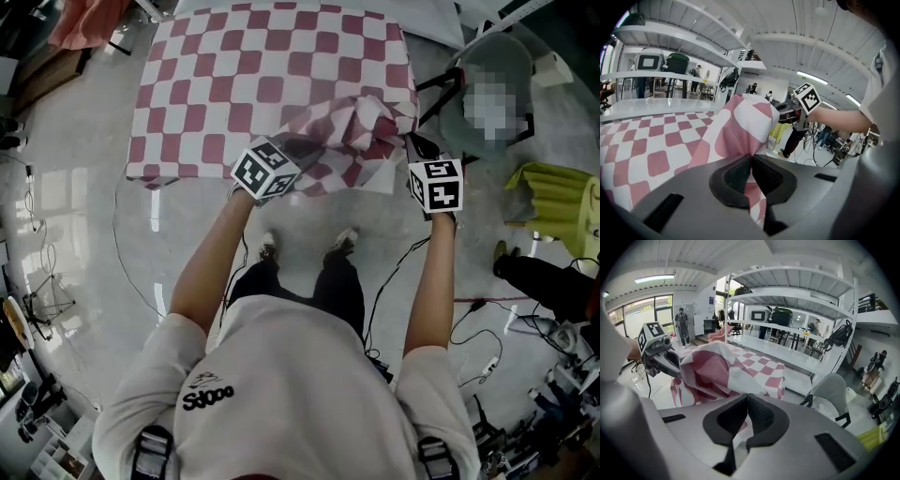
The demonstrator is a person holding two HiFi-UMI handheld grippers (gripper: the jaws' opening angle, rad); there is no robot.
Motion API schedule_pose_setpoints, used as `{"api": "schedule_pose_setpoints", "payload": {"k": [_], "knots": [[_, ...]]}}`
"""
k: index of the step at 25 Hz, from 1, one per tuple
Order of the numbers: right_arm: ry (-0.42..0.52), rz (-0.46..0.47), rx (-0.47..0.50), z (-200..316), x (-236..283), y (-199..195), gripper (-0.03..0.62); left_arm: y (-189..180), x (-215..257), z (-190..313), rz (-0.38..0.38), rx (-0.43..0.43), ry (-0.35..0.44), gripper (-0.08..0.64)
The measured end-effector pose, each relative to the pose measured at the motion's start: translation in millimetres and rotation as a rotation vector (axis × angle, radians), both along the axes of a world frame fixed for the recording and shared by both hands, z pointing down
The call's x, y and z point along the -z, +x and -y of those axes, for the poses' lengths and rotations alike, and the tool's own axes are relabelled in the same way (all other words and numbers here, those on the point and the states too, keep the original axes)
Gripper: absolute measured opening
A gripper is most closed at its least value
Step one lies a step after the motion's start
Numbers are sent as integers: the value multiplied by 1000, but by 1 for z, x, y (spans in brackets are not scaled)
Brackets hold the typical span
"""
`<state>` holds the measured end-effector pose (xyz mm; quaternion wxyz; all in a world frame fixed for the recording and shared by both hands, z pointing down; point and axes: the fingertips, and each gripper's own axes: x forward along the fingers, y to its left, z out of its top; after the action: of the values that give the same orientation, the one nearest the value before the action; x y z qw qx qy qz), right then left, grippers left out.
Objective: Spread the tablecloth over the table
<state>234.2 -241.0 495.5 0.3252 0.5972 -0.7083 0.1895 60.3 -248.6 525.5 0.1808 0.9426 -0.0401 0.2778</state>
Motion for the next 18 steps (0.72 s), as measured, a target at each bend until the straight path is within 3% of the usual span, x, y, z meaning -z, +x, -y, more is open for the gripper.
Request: {"api": "schedule_pose_setpoints", "payload": {"k": [11,18], "knots": [[23,13,229,-50,8,20,25,6,6,-85,-9,163,-44,40],[52,-24,249,-70,3,47,25,24,6,-131,-6,215,-29,38]]}}
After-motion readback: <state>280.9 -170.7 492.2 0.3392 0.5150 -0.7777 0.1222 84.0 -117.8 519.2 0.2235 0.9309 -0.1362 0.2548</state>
